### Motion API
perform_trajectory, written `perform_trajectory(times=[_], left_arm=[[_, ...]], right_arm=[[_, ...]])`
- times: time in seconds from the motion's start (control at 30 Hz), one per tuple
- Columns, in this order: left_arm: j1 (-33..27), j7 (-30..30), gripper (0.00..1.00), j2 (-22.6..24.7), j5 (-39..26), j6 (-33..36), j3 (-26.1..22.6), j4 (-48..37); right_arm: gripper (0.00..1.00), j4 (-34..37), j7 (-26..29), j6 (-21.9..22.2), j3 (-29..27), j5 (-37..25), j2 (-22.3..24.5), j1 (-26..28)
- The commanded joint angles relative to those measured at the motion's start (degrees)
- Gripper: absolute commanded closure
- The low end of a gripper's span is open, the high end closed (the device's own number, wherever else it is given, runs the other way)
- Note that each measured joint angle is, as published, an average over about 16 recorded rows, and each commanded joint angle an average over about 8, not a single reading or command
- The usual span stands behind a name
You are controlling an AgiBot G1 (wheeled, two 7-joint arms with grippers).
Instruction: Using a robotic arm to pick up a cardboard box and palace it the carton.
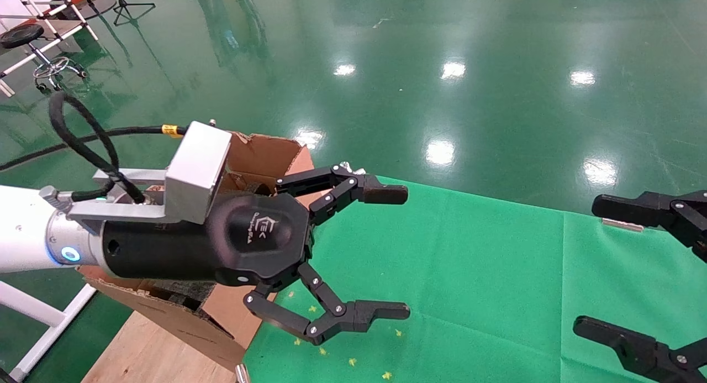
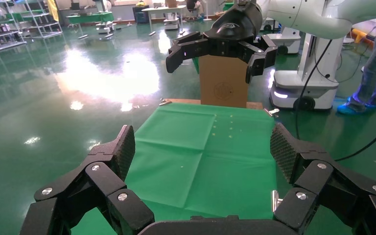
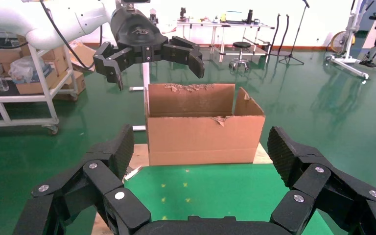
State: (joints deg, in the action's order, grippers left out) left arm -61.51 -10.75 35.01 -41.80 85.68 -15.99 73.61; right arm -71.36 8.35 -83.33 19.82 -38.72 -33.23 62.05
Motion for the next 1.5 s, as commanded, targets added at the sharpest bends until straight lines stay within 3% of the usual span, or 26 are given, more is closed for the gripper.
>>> perform_trajectory(times=[0.03, 1.5], left_arm=[[0.0, 0.0, 0.00, 0.0, 0.0, 0.0, 0.0, 0.0], [-0.1, 0.0, 0.00, 0.0, -0.1, 0.0, 0.0, -0.1]], right_arm=[[0.00, 0.0, 0.0, 0.0, 0.0, 0.0, 0.0, 0.0], [0.00, 0.0, 0.0, 0.0, 0.0, 0.0, 0.0, 0.0]])
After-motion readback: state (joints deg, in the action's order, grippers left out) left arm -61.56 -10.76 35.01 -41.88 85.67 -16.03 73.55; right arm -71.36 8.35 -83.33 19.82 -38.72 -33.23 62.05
